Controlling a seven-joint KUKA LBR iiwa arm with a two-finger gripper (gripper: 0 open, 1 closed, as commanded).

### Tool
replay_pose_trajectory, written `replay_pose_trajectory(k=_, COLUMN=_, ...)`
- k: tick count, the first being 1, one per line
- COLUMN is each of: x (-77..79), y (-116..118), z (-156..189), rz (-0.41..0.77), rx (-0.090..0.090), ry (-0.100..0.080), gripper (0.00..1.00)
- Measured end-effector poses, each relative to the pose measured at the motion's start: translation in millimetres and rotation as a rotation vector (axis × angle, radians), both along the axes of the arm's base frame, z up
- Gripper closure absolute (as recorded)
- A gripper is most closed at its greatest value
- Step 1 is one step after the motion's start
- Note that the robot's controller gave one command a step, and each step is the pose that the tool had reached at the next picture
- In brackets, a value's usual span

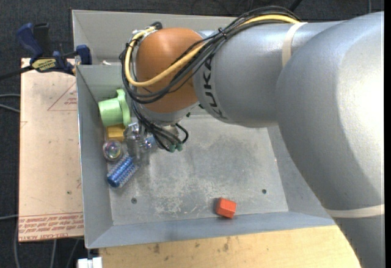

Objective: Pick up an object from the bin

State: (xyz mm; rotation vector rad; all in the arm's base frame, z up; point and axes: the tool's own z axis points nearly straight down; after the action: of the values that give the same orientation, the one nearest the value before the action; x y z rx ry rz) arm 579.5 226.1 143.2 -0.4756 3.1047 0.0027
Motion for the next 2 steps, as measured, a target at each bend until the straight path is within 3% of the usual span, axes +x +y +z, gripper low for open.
replay_pose_trajectory(k=1, x=0.0, y=-0.1, z=0.0, rz=0.000, rx=0.000, ry=0.000, gripper=0.00)
replay_pose_trajectory(k=2, x=10.7, y=14.3, z=-77.9, rz=0.033, rx=-0.002, ry=0.006, gripper=0.00)
